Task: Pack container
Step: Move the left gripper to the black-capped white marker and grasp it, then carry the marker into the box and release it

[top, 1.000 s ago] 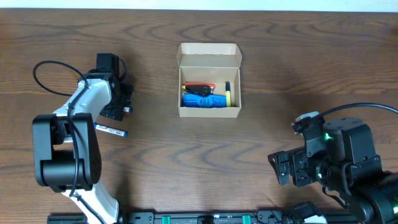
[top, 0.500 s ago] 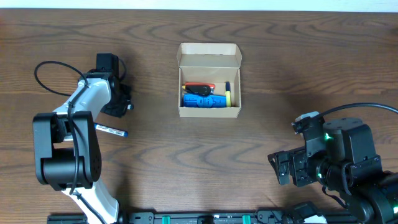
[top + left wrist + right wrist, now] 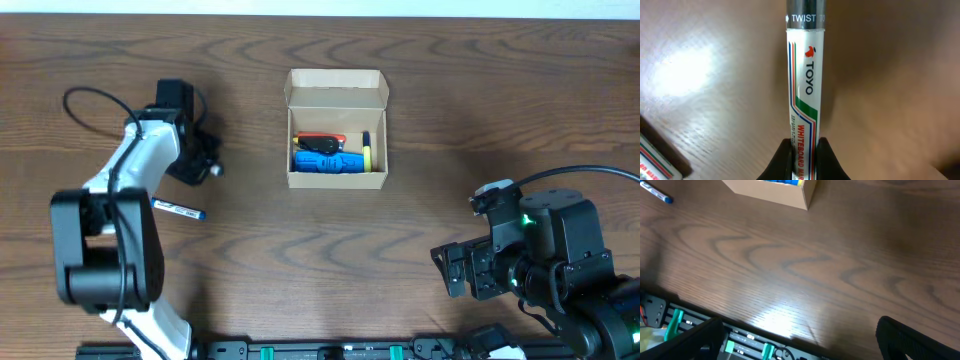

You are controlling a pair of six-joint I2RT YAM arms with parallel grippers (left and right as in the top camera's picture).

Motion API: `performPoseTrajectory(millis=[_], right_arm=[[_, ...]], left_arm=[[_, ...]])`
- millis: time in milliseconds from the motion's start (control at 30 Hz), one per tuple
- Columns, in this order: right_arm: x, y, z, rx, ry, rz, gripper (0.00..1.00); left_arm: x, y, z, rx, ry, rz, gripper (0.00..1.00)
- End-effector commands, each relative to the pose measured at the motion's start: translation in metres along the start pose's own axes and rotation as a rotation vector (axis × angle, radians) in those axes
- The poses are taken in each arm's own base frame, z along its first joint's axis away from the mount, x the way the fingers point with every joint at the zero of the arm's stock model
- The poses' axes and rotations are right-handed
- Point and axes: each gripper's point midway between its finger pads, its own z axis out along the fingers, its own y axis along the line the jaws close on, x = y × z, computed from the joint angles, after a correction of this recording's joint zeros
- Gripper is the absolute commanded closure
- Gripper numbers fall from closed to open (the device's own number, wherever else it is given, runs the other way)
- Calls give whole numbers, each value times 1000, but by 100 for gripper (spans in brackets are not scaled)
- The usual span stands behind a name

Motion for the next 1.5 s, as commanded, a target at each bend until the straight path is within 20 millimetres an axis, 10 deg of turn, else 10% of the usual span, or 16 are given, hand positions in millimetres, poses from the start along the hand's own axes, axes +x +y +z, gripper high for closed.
performPoseTrajectory(millis=[0, 333, 733, 1367, 1467], right_arm=[[0, -1, 0, 0, 1, 15, 1], [0, -1, 0, 0, 1, 15, 1], [0, -1, 0, 0, 1, 15, 1], [0, -1, 0, 0, 1, 15, 1], [0, -1, 0, 0, 1, 15, 1]], left_arm=[[-14, -58, -80, 171, -191, 375, 94], [73, -126, -169, 384, -355, 1326, 94], [183, -148, -159, 311, -527, 2383, 94], [169, -135, -51, -29, -294, 2617, 94], [169, -135, -41, -34, -275, 2620, 82]])
